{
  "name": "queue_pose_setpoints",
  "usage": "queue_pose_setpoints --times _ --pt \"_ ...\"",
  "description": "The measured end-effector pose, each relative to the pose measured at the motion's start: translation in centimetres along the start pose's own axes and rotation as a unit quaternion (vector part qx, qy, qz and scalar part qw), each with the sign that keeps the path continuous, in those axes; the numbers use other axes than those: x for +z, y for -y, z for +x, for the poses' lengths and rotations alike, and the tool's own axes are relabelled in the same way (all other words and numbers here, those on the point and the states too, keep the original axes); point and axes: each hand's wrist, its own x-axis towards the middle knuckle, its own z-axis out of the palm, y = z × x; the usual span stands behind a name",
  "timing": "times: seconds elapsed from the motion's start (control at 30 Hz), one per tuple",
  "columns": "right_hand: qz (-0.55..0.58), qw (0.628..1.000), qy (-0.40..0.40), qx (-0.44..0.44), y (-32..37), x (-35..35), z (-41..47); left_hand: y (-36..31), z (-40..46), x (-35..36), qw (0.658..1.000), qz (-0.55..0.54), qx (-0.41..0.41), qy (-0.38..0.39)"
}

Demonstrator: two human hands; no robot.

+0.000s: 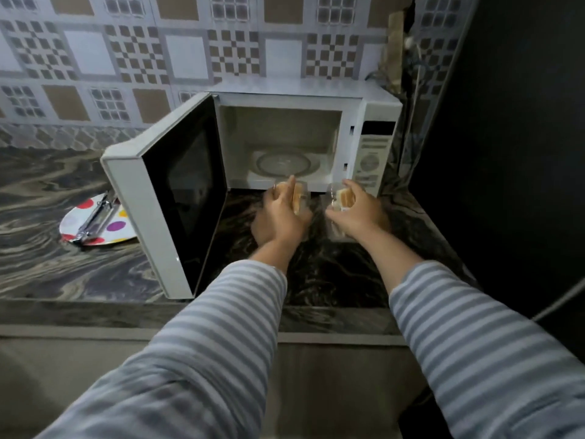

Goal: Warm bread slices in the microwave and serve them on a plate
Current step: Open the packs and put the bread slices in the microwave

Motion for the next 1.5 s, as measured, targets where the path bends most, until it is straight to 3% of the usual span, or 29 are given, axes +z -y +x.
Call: queue_pose_setpoints --times 0.23,0.7,0.87,0.97,1.03,1.13,1.27,1.5 --pt "0.013 1.0 0.023 0.015 -5.7 2.2 -0.8 1.2 -2.7 4.6 0.999 0.029 0.001 0.033" --pt "0.04 0.998 0.011 -0.037 -10.7 5.0 3.9 2.1 -0.3 10.4 0.999 0.034 -0.035 0.01" --pt "-0.07 0.996 0.043 -0.039 -9.7 4.3 4.1 2.7 0.0 9.5 0.999 0.035 -0.016 0.034" --pt "-0.15 0.979 -0.034 -0.134 -8.4 4.2 2.2 4.4 0.1 8.4 0.998 -0.021 0.03 0.058" --pt "-0.121 0.961 -0.085 -0.235 -7.7 4.7 0.7 6.0 0.0 7.3 0.994 -0.046 0.062 0.08" --pt "-0.056 0.944 -0.036 -0.322 -7.2 6.0 -2.0 8.1 -0.7 5.9 0.991 -0.048 0.081 0.099" --pt "-0.007 0.938 0.019 -0.346 -7.3 7.5 -3.8 9.5 -1.9 5.3 0.986 -0.04 0.089 0.135" --pt "0.0 0.931 0.01 -0.366 -7.6 8.9 -3.4 9.9 -2.5 5.8 0.983 0.041 0.122 0.13"
